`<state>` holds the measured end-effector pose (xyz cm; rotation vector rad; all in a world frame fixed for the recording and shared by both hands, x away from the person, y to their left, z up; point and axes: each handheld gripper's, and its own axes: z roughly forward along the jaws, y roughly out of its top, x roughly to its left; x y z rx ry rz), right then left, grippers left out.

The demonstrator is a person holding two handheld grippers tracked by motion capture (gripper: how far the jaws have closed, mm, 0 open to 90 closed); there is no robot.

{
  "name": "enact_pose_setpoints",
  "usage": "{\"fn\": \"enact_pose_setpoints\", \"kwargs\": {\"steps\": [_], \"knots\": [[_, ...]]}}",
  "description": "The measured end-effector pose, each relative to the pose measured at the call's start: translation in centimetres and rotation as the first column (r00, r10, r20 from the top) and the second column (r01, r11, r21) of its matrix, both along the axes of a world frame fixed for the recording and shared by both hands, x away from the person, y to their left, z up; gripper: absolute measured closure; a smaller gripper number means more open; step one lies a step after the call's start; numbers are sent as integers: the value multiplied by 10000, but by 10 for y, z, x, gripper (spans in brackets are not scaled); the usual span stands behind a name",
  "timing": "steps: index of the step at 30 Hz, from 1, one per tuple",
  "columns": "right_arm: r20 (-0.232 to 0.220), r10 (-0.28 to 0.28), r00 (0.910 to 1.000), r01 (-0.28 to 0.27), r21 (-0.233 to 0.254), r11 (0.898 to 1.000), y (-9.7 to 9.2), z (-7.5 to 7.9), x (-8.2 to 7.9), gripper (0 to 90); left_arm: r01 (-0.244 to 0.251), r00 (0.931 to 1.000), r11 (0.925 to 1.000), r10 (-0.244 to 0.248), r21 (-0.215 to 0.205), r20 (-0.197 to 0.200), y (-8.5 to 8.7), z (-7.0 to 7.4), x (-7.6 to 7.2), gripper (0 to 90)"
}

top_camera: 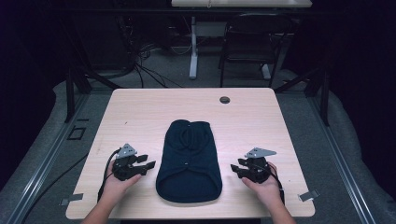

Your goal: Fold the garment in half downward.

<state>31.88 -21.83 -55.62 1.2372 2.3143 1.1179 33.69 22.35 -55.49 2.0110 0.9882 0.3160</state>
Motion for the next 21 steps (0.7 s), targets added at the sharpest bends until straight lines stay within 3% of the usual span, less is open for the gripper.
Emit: {"fn": "enact_pose_setpoints", "kwargs": {"steps": [4,5,11,12,14,19,21], "knots": [[-125,320,9994,-318,129,9994,10,17,4,585,163,9998,9998,-162,107,-109,-9,6,6,555],[-20,455,9990,-456,-191,9988,12,21,7,584,221,9997,9997,-219,123,-139,-11,8,9,562],[-85,756,9971,-760,-465,9960,25,39,26,634,656,9975,9975,-649,261,-265,-27,28,41,603],[-85,756,9971,-760,-465,9960,25,39,26,634,656,9975,9975,-649,261,-265,-27,28,41,612],[-42,1138,9935,-1139,-665,9913,33,48,36,645,761,9966,9960,-746,460,-339,-34,33,54,623],[-99,1502,9886,-1505,-917,9844,44,55,49,648,885,9952,9928,-849,810,-480,-45,32,71,640],[-156,1592,9871,-1598,-1363,9777,51,54,62,649,922,9948,9917,-877,900,-523,-49,31,78,650]]}}
